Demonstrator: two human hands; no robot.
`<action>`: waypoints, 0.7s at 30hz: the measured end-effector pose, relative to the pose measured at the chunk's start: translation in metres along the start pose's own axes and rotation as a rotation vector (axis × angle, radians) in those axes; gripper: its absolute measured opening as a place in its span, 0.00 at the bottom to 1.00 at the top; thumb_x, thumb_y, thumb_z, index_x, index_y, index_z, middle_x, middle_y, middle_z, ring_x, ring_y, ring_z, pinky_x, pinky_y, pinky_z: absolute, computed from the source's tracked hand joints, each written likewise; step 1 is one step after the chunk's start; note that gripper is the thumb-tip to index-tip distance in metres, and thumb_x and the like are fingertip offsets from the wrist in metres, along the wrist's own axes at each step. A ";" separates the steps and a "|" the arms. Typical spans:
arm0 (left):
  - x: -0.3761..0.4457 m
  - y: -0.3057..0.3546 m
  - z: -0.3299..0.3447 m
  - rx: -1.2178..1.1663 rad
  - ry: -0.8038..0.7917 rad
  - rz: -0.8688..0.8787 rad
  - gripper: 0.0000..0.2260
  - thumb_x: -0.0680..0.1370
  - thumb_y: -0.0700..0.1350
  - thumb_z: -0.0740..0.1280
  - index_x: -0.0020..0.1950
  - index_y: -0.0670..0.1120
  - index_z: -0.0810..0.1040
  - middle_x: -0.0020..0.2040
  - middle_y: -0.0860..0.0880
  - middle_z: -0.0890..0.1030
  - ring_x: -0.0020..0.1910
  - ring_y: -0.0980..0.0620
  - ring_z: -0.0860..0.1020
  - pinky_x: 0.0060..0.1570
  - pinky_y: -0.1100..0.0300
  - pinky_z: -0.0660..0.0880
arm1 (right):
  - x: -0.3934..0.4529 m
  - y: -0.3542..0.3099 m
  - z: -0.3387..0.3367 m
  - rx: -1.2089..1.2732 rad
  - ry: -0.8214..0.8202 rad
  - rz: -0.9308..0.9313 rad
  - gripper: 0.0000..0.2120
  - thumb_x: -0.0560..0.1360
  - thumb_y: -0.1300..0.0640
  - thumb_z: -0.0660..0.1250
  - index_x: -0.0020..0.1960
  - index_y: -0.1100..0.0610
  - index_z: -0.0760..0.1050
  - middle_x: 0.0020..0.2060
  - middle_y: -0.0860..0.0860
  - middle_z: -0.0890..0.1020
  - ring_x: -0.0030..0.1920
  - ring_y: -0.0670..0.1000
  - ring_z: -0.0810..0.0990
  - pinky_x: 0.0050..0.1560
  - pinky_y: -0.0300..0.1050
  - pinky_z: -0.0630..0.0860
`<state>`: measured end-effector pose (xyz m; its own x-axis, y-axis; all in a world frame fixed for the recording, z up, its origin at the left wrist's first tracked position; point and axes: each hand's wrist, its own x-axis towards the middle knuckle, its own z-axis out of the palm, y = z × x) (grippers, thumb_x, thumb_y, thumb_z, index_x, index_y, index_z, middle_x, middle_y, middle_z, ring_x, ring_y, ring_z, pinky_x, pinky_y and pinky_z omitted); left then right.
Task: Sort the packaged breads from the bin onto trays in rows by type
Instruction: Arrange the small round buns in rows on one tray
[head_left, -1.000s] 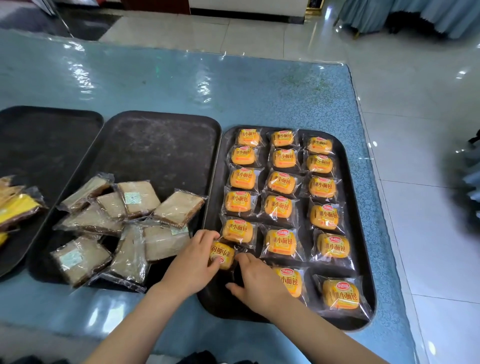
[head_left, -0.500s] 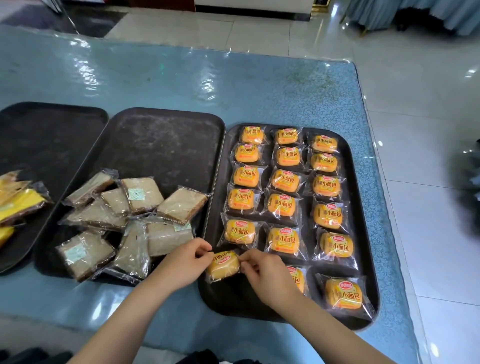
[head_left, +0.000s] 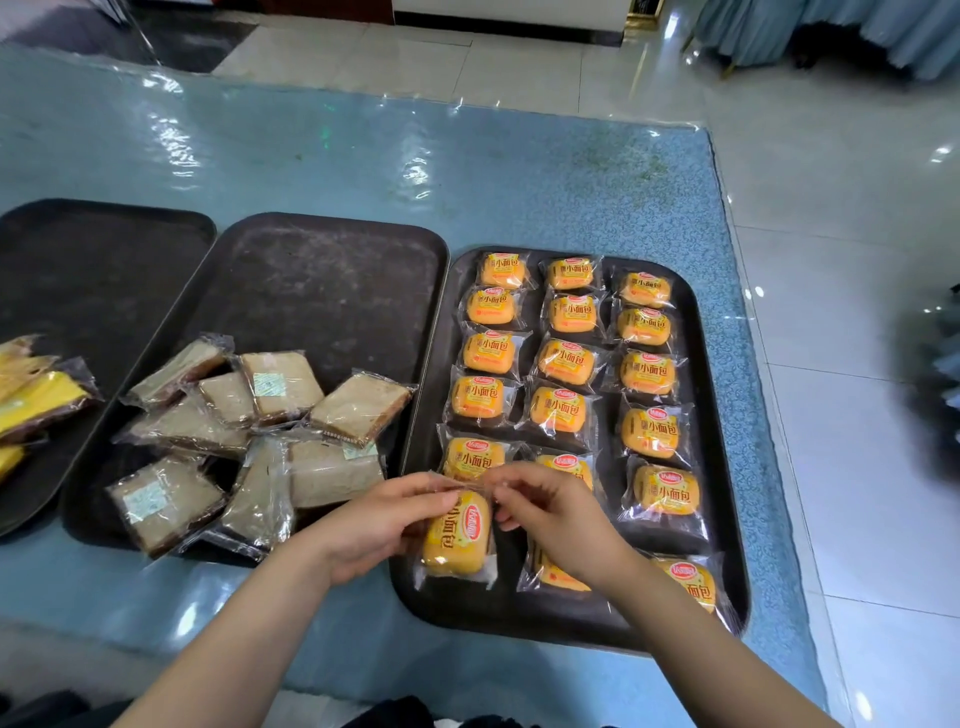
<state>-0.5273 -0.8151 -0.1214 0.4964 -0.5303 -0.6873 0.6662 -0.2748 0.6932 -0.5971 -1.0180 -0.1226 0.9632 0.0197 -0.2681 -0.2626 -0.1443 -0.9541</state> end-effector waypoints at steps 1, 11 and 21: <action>0.000 0.000 0.002 -0.029 -0.007 0.012 0.19 0.73 0.47 0.70 0.62 0.45 0.78 0.56 0.43 0.83 0.57 0.45 0.81 0.56 0.49 0.77 | 0.000 0.001 0.000 0.060 0.029 0.035 0.09 0.79 0.61 0.65 0.57 0.52 0.78 0.47 0.54 0.83 0.45 0.51 0.83 0.46 0.45 0.82; -0.003 -0.020 0.005 -0.187 0.018 0.079 0.24 0.72 0.37 0.73 0.66 0.46 0.73 0.61 0.42 0.81 0.59 0.42 0.80 0.60 0.46 0.77 | -0.013 0.016 0.013 0.062 0.018 0.237 0.15 0.74 0.49 0.70 0.58 0.54 0.74 0.51 0.50 0.83 0.47 0.47 0.85 0.45 0.45 0.83; 0.008 -0.044 -0.007 0.345 0.265 0.156 0.02 0.77 0.46 0.71 0.47 0.49 0.83 0.44 0.50 0.85 0.44 0.55 0.82 0.49 0.56 0.77 | -0.013 0.030 0.022 -0.426 -0.137 0.256 0.15 0.74 0.40 0.67 0.54 0.48 0.75 0.45 0.47 0.83 0.40 0.47 0.83 0.44 0.48 0.82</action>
<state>-0.5490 -0.8015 -0.1587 0.7309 -0.3759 -0.5696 0.3701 -0.4829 0.7936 -0.6182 -1.0006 -0.1504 0.8475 0.0563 -0.5278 -0.4146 -0.5508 -0.7244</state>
